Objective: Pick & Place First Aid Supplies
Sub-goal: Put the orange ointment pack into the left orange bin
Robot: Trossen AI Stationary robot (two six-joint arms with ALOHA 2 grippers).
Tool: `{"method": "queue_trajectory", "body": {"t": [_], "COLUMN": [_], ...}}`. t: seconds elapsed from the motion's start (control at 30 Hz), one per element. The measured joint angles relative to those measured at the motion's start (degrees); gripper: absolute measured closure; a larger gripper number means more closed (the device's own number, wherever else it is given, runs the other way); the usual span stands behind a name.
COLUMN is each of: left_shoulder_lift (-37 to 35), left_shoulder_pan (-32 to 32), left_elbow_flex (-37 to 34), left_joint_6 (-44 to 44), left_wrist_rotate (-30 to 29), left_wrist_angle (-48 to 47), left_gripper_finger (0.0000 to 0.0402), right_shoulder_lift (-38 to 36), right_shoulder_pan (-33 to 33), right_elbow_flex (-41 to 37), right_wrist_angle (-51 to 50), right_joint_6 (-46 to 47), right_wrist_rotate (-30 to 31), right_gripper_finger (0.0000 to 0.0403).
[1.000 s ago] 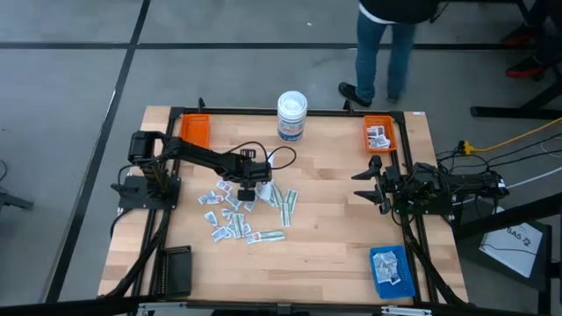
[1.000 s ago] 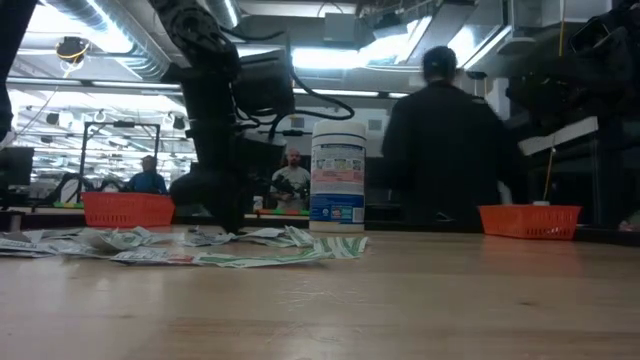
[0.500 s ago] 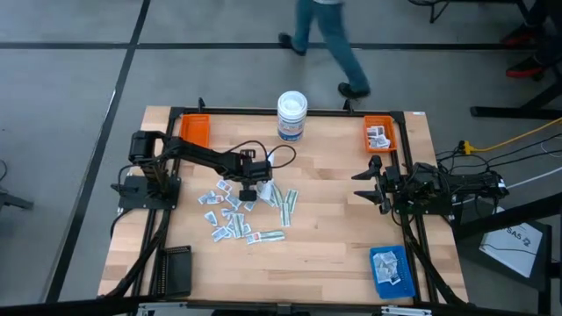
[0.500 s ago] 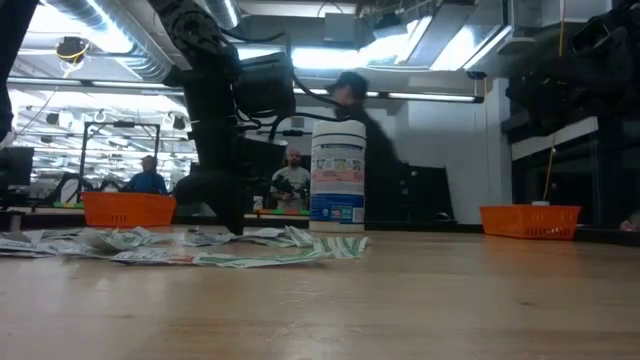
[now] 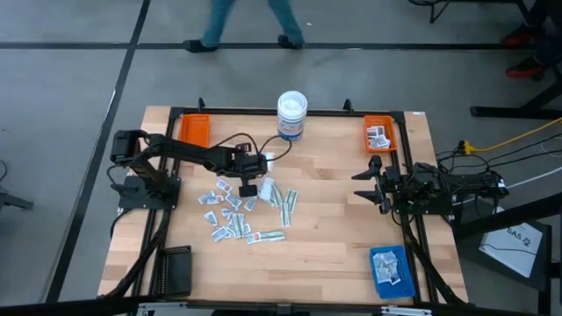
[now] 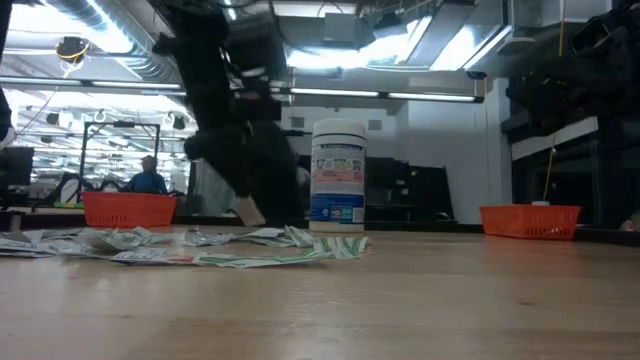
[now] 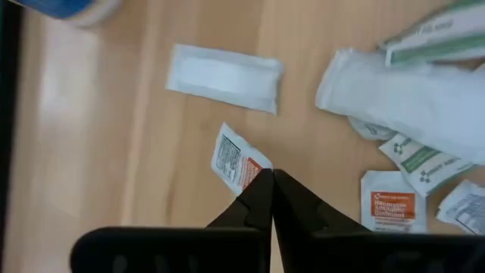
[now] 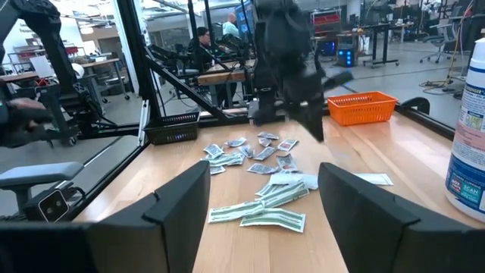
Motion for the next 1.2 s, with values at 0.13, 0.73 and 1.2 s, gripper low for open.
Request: {"method": "queue_trajectory", "body": {"t": [0.13, 0.73, 1.2], "left_shoulder_lift": [-4.6, -22.7, -26.8], "left_shoulder_pan": [0.0, 8.4, 20.8], "left_elbow_flex": [0.1, 0.1, 0.1], "left_joint_6": [-0.4, -17.7, -21.9], "left_wrist_rotate": [-2.1, -13.6, -14.5], "left_wrist_angle": [-1.2, -23.4, -32.9], "left_gripper_finger": [0.04, 0.0399, 0.0399], "right_shoulder_lift": [0.0, 0.0, 0.0], "right_shoulder_pan": [0.0, 0.0, 0.0], "right_elbow_flex": [0.0, 0.0, 0.0], "right_wrist_angle": [0.0, 0.0, 0.0], "right_joint_6": [0.0, 0.0, 0.0], "right_wrist_rotate": [0.0, 0.0, 0.0], "right_gripper_finger": [0.0158, 0.0158, 0.0158]}}
